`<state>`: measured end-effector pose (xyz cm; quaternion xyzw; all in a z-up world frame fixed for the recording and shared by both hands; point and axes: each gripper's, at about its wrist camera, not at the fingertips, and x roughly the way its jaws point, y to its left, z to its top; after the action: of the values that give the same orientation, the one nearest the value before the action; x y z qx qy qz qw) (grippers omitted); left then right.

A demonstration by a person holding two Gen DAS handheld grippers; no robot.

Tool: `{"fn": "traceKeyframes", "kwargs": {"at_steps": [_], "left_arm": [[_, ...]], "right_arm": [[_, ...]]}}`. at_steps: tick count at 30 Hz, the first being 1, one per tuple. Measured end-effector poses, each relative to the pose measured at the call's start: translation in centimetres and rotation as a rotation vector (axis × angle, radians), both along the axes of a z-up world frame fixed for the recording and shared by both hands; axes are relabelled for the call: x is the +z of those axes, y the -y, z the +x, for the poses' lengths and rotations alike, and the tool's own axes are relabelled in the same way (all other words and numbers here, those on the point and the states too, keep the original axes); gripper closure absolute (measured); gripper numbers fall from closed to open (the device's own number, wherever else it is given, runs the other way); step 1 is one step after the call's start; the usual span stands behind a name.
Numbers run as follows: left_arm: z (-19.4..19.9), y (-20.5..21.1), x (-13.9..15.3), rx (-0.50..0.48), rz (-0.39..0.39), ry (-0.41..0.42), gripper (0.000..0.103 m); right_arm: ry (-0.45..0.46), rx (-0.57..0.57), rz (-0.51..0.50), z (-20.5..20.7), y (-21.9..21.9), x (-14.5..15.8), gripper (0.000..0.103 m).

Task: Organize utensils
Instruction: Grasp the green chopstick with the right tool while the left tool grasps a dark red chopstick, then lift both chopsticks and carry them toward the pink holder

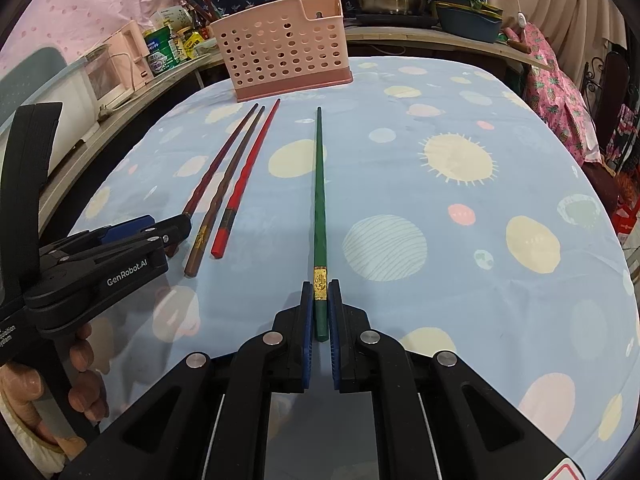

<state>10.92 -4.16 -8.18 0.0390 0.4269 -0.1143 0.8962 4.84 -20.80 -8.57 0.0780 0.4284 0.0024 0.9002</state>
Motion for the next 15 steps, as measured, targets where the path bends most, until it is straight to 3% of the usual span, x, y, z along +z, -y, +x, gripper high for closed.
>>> {"fn": "traceKeyframes", "kwargs": {"at_steps": [6,15], "left_arm": [[-0.07,-0.3,0.03,-0.009,-0.003,0.0,0.092],[-0.58,-0.9,0.26,-0.011,-0.023,-0.01,0.096]], "right_arm": [[0.0,0.002,-0.001,-0.06,-0.07,0.0,0.096],[0.01,0.002,-0.002,-0.27,-0.27,0.25,0.096]]}}
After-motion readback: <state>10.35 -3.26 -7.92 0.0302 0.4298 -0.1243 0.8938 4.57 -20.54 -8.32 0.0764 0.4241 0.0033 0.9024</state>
